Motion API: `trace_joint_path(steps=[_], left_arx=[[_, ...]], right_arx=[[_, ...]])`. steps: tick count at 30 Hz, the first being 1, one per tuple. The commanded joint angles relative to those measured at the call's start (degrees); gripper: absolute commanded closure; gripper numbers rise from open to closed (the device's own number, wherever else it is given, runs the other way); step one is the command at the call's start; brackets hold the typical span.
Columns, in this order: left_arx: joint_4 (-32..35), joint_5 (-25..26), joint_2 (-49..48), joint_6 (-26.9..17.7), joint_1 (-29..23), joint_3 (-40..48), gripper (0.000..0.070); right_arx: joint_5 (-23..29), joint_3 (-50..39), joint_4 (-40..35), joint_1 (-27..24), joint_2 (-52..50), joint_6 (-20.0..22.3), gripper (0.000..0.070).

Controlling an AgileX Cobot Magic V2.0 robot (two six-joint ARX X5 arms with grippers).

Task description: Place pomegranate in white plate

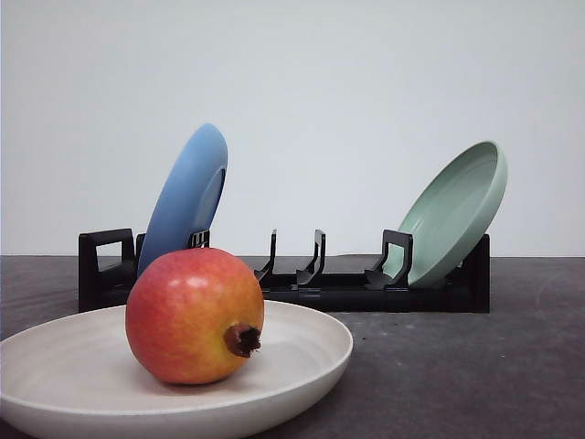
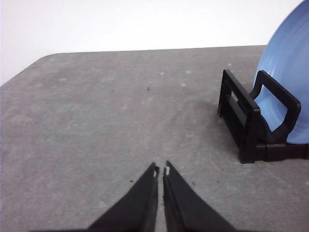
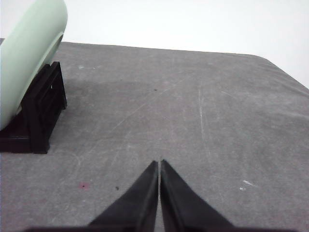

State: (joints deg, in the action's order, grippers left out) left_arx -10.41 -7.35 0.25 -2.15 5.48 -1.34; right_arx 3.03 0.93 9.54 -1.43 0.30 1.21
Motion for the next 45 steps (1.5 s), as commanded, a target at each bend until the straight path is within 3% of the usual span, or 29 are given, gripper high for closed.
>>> trace_joint_path(steps=[1,45], left_arx=[[0.0,0.0,0.0,-0.2,0.0,0.7,0.0700],[0.0,0.1,0.0,-0.2,0.0,0.7,0.0700]], right_arx=[[0.0,-0.2,-0.5,0.2,-0.1,-0.8,0.0700],[0.0,-0.2,-0.5,0.2,-0.1,-0.8,0.0700]])
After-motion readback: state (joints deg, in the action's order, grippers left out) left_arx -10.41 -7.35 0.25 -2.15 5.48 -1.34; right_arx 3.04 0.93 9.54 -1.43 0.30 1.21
